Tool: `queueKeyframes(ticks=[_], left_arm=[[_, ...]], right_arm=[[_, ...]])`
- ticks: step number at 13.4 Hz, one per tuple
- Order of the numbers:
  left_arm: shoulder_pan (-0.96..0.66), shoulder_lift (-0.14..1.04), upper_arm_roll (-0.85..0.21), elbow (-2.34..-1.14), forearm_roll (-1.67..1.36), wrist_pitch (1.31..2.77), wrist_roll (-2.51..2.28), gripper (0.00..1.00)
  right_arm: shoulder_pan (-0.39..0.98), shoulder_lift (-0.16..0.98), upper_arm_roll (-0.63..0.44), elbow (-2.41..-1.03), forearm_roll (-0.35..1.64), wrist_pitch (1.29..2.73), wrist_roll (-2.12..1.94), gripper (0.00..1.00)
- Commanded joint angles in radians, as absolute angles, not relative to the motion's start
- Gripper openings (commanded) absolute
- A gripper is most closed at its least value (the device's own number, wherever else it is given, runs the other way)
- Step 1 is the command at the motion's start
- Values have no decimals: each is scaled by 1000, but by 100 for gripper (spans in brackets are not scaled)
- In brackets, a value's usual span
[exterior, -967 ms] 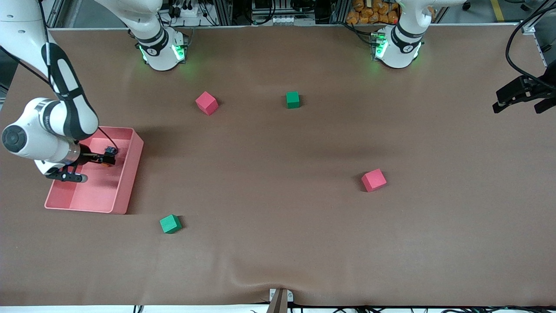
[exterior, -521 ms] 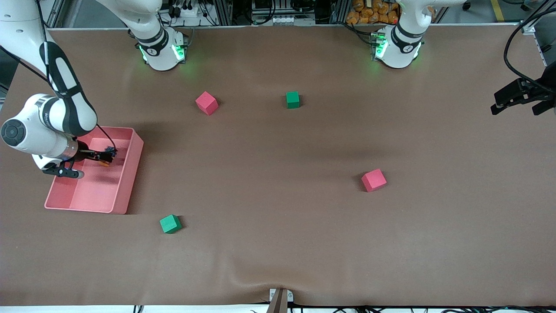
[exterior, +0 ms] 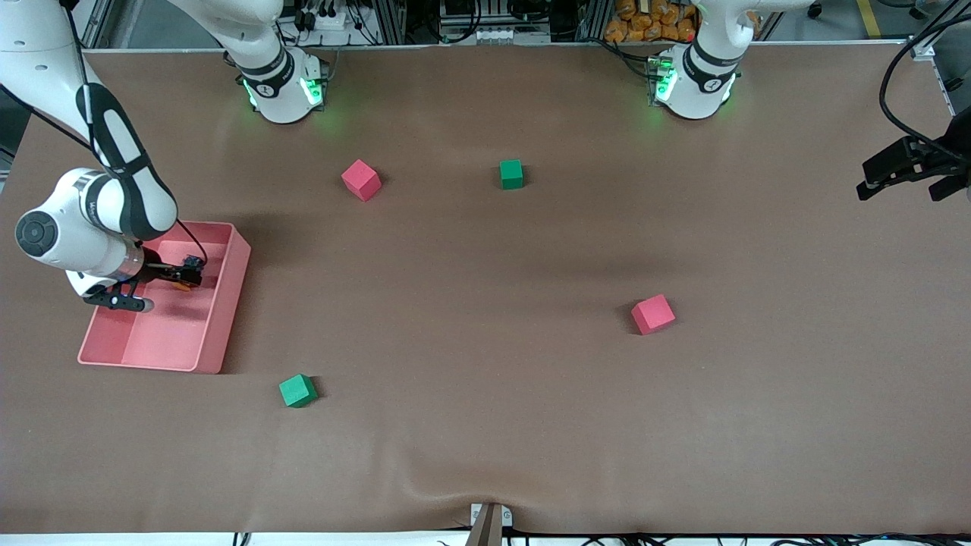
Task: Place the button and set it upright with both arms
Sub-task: 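Lower the right gripper into the tray and close on the button, then lift the yellow button out of the tray with the right gripper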
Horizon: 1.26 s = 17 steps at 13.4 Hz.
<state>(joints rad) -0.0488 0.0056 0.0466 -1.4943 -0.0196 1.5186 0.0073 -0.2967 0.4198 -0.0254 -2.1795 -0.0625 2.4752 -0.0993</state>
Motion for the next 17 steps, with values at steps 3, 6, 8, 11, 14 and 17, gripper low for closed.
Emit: queueKeyframes(ticks=[3,6,8,11,14,17], left_arm=[[-48,12,43,-1477,-9,1505,-2,100],[-52,12,43,-1476,-9,1505,-5,100],[-51,12,43,-1477,-9,1505,-5,100],[-54,12,43,-1474,-9,1505,-8,100],[-55,12,43,-1474,-11,1505,-8,100],[-57,12,43,-1474,-11,1505,-8,100]], right_arm=[[-319,414,-11,-2194,-91,2496,-97,0],[-319,413,-11,-2191,-91,2494,-98,0],[-318,413,-11,-2189,-89,2496,-98,0],[-314,402,-11,-2180,-90,2494,-100,0],[-308,353,-9,-2160,-90,2462,-132,0],[-301,324,-5,-2085,-91,2315,-164,0]])
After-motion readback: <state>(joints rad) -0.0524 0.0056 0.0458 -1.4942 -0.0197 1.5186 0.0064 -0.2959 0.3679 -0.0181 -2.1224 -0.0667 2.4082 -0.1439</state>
